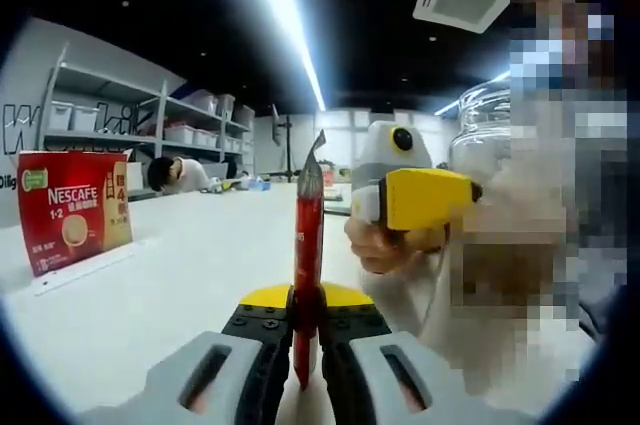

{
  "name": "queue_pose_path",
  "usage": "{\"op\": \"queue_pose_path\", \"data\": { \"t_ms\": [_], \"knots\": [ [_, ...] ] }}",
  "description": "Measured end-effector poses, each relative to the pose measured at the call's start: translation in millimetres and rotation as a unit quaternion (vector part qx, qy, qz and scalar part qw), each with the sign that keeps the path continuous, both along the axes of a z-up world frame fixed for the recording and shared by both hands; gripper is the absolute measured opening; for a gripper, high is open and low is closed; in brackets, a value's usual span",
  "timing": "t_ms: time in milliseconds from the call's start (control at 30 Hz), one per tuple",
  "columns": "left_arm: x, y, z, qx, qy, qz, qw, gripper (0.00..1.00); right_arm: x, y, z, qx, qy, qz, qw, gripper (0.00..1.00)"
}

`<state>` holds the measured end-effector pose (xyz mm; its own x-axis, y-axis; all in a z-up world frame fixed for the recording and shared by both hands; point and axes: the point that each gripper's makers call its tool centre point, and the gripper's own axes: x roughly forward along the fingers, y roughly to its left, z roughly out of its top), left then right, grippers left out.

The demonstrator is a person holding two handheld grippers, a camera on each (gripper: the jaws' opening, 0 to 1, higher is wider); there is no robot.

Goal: Tear open the coffee pouch, take out the coffee, and pour the coffee from the pouch into the cup

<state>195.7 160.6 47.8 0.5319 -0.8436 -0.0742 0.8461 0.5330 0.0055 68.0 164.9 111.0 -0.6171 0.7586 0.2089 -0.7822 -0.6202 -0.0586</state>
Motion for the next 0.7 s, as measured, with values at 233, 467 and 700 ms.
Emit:
{"op": "queue_pose_path", "data": {
  "t_ms": [233,467,700],
  "knots": [
    [0.1,0.6,0.0,0.001,0.000,0.002,1.0000,0.12,-3.8,-1.5,-4.6,-0.007,-0.011,0.005,0.9999,0.62],
    [0.6,0.4,-0.1,0.001,0.000,0.001,1.0000,0.12,5.1,-3.0,-1.9,0.000,-0.011,-0.007,0.9999,0.62],
    [0.7,0.4,-0.4,0.002,0.000,0.002,1.0000,0.12,5.5,-5.7,7.0,0.016,-0.005,-0.009,0.9998,0.60]
  ]
}}
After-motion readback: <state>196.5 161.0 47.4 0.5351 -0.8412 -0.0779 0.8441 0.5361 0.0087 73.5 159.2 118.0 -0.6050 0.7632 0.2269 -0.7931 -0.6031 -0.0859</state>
